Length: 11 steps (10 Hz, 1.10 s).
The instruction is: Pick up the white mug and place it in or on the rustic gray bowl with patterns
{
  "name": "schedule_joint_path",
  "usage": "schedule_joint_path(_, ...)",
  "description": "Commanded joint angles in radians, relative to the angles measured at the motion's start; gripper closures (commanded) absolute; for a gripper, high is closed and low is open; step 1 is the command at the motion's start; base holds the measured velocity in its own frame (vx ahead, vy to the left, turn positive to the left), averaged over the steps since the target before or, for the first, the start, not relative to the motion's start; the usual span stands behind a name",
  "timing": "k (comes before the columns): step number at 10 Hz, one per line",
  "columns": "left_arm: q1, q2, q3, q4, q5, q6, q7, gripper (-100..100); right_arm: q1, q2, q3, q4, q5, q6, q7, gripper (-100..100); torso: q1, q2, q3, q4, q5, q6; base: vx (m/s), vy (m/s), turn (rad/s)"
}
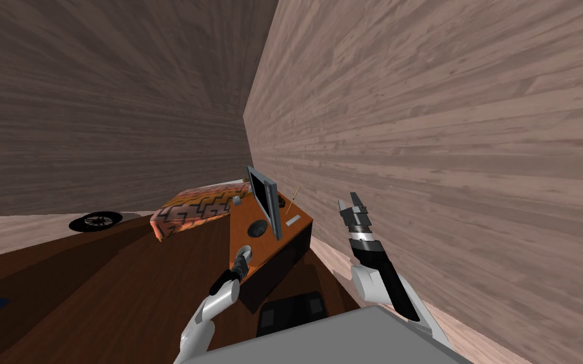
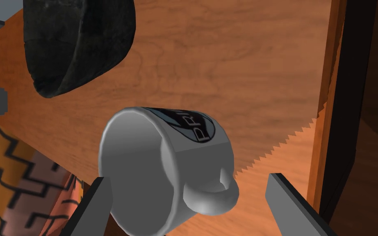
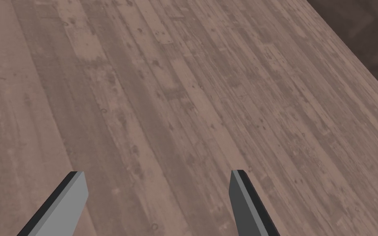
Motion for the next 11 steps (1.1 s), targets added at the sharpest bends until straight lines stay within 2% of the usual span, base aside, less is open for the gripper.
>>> schedule_joint_path(1, -0.042, 0.010, -0.030, 0.050, 0.018, -0.018, -0.011, -100, 0.000, 0.000, 0.000, 0.000, 0.000, 0.000, 0.000, 0, 0.000, 0.000, 0.000, 0.000, 0.000, 0.000, 0.009, -0.006, 0.164)
schedule_joint_path(2, -0.042, 0.010, -0.030, 0.055, 0.018, -0.018, -0.011, -100, 0.000, 0.000, 0.000, 0.000, 0.000, 0.000, 0.000, 0, 0.000, 0.000, 0.000, 0.000, 0.000, 0.000, 0.008, -0.008, 0.093)
schedule_joint_path(5, -0.143, 0.035, -0.105, 0.170, 0.066, -0.056, -0.038, -100, 0.000, 0.000, 0.000, 0.000, 0.000, 0.000, 0.000, 0, 0.000, 0.000, 0.000, 0.000, 0.000, -0.001, 0.011, -0.010, 0.256)
schedule_joint_path(6, -0.124, 0.040, -0.102, 0.157, 0.070, -0.056, -0.029, -100, 0.000, 0.000, 0.000, 0.000, 0.000, 0.000, 0.000, 0, 0.000, -0.001, 0.000, 0.000, 0.000, 0.000, 0.007, -0.011, 0.043)
schedule_joint_path(7, -0.127, 0.041, -0.104, 0.161, 0.072, -0.059, -0.031, 100, 0.000, 0.000, 0.000, 0.000, 0.000, 0.000, 0.000, 0, 0.000, 0.000, 0.000, 0.000, 0.000, 0.000, 0.000, 0.000, 0.000)
schedule_joint_path(11, -0.127, 0.041, -0.105, 0.161, 0.071, -0.059, -0.032, 100, 0.000, 0.000, 0.000, 0.000, 0.000, 0.000, 0.000, 0, 0.001, 0.001, 0.001, 0.001, 0.000, 0.000, 0.000, 0.000, 0.000)
